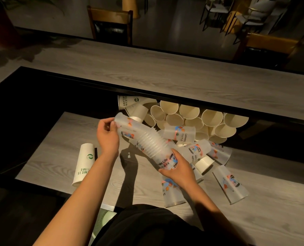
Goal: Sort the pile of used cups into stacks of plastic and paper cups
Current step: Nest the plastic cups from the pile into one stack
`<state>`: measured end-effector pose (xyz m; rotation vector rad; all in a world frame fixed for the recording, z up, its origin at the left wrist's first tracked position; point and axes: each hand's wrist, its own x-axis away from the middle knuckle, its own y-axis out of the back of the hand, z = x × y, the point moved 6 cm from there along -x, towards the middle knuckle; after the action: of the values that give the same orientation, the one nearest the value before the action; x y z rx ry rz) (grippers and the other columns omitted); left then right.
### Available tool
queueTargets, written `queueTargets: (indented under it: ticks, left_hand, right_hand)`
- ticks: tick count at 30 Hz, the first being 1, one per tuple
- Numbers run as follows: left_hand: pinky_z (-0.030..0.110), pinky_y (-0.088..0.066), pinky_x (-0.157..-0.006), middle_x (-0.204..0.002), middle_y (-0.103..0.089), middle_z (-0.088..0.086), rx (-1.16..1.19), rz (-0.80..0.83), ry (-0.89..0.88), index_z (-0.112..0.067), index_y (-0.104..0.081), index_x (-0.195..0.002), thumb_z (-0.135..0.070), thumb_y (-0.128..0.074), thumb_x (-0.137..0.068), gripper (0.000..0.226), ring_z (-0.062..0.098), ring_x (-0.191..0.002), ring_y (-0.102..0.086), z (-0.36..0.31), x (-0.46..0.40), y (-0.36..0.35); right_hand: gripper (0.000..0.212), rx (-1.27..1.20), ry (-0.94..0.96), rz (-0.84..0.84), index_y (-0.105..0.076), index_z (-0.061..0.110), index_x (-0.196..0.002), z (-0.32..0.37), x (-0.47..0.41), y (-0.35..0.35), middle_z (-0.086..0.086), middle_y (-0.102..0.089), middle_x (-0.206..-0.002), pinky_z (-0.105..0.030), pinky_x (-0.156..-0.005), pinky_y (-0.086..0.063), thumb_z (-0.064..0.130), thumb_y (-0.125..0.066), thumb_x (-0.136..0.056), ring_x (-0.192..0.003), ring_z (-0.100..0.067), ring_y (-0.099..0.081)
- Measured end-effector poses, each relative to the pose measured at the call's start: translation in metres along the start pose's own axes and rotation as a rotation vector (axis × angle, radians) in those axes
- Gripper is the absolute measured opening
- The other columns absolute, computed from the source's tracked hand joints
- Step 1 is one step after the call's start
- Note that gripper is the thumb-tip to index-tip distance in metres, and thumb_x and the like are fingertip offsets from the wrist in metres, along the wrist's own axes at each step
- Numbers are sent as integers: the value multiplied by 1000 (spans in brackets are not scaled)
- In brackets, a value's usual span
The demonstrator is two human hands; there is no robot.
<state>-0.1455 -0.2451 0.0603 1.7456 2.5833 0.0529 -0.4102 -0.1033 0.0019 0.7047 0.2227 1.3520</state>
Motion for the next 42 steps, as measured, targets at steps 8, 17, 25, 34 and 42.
queueTargets:
  ticks: [8, 17, 25, 34, 42]
  left_hand:
    - [27, -49, -86, -109, -72, -11, -20, 542, 191, -36, -80, -91, -5, -62, -94, 36, 11, -109, -62, 7, 27, -51]
    - [25, -46, -68, -113, -56, -3, -402, 589, 295, -24, -58, -113, -9, -50, -100, 22, 17, -104, -58, 54, 19, -57]
    - [44, -51, -104, -138, -42, 8, -657, 648, 235, -12, -59, -119, -8, -59, -97, 22, 24, -117, -55, 91, 24, -61]
    - [47, -46, -110, -152, -29, 8, -716, 672, 155, -11, -61, -119, -5, -61, -94, 26, 30, -125, -52, 88, 22, -73]
    - [39, -52, -102, -131, -42, -1, -690, 787, 231, -13, -68, -107, -13, -65, -94, 13, 15, -107, -54, 98, 33, -75]
  right_hand:
    - [93, -88, -42, -6, -39, 57, -136, 4, -4, 1, 30, -61, -111, -25, -81, -52, 56, -83, -54, -99, 7, -59]
    - [78, -134, -69, -53, -42, 75, -116, 1, -3, 11, 37, -62, -107, -18, -75, -48, 55, -83, -53, -96, 18, -58]
    - [74, -118, -141, -110, -46, 65, -117, -16, 3, 22, 26, -65, -104, -25, -76, -52, 44, -88, -60, -92, 6, -63]
    - [64, -108, -163, -216, -43, 67, -107, -23, 6, 41, 23, -65, -94, -25, -68, -49, 54, -80, -56, -86, 4, -62]
    - [72, -112, -200, -270, -39, 54, -117, -20, 10, 51, 27, -56, -93, -21, -63, -42, 45, -86, -64, -84, 6, -55]
